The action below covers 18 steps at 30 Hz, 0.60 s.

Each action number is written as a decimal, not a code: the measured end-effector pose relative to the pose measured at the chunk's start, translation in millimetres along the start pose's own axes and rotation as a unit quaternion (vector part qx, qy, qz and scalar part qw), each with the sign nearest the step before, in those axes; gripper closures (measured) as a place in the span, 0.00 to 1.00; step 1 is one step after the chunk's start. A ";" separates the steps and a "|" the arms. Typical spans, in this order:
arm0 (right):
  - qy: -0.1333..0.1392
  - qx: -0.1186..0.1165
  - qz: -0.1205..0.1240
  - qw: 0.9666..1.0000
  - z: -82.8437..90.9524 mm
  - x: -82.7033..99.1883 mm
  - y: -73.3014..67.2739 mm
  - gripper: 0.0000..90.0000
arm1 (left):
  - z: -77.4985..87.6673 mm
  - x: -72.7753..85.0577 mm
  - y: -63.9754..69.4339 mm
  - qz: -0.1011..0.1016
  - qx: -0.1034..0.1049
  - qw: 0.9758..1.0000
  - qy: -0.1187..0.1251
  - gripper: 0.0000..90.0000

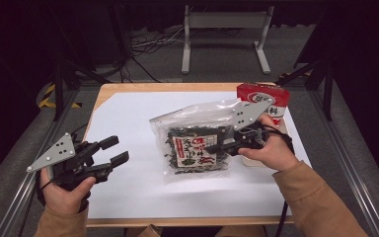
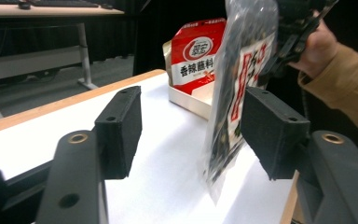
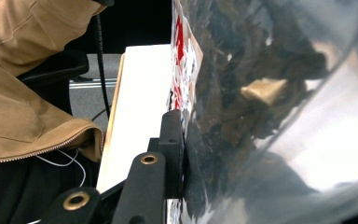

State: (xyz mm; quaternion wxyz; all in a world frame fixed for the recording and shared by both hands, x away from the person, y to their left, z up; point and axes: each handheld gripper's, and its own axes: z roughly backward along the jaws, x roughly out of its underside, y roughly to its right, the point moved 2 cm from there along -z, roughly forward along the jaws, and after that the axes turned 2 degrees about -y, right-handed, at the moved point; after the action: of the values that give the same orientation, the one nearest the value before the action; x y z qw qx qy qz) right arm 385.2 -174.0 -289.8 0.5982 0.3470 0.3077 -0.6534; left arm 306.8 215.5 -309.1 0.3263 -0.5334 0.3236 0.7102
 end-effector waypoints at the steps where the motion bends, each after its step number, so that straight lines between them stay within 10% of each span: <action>1: 0.000 0.004 -0.002 1.000 3.9 0.3 0.5 0.83 | -0.9 0.4 -1.2 0.000 -0.005 1.000 0.002 0.41; 18: 0.008 0.076 -0.022 0.997 63.4 1.9 4.3 0.83 | -7.6 9.0 -15.5 0.012 -0.024 1.000 -0.014 0.32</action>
State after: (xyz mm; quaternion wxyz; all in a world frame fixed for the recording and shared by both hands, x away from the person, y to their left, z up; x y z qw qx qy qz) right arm 383.9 -227.2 -255.2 0.5530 0.3900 0.2691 -0.6854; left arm 321.5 219.4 -321.2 0.3094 -0.5273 0.3087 0.7287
